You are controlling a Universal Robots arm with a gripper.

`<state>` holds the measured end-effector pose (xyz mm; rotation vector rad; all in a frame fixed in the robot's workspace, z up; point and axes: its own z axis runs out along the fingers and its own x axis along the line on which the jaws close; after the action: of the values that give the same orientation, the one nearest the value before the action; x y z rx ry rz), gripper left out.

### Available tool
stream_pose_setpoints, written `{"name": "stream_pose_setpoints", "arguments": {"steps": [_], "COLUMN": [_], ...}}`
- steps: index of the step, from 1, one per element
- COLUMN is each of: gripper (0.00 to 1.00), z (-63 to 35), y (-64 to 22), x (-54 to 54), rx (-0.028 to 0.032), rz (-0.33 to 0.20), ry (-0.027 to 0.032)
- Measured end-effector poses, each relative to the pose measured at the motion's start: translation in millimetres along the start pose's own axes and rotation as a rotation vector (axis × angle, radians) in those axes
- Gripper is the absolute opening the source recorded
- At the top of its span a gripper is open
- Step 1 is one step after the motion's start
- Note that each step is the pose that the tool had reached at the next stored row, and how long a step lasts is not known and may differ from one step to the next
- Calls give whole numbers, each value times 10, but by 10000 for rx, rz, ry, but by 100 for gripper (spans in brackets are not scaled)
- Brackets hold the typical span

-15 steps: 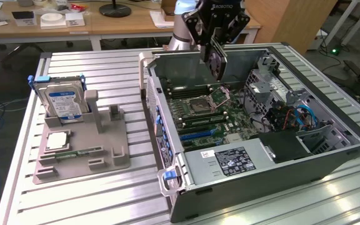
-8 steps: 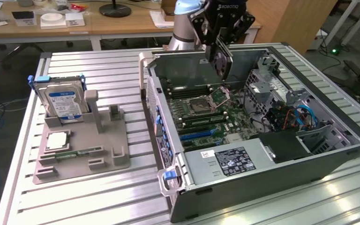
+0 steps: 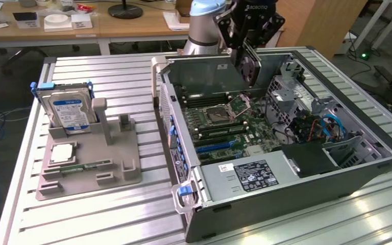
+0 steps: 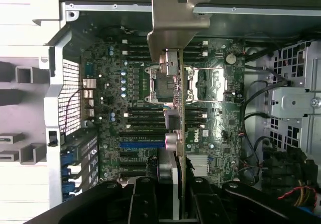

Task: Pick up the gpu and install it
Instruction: 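Pick up the gpu and move the gpu toward the slot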

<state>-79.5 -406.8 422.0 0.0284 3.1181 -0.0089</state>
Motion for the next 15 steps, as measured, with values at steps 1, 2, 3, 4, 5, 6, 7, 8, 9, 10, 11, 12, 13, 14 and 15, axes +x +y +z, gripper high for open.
{"name": "stream_pose_setpoints", "arguments": {"steps": [1,2,3,4,5,6,7,8,9,10,11,12,13,14,15], "gripper": [28,28,28,28,28,28,28,28,28,28,28,28,28,28,28], "z": [1,1,2,2,3,3,3,4,4,5,5,6,6,6,6], "y": [0,1,1,2,2,2,3,3,3,3,3,4,4,4,4], "x": [-21,-43,-65,-86,-109,-129,-148,-168,-183,-196,-203,-210,-217,-217,-217], "rx": [-1,-2,-4,-4,-5,-6,-7,-8,-9,-9,-10,-10,-9,-8,-9], "rz": [-1,-3,-4,-4,-4,-6,-7,-8,-9,-9,-8,-8,-8,-8,-8], "ry": [-1,0,0,0,0,0,0,0,0,0,-1,-1,1,0,0]}}
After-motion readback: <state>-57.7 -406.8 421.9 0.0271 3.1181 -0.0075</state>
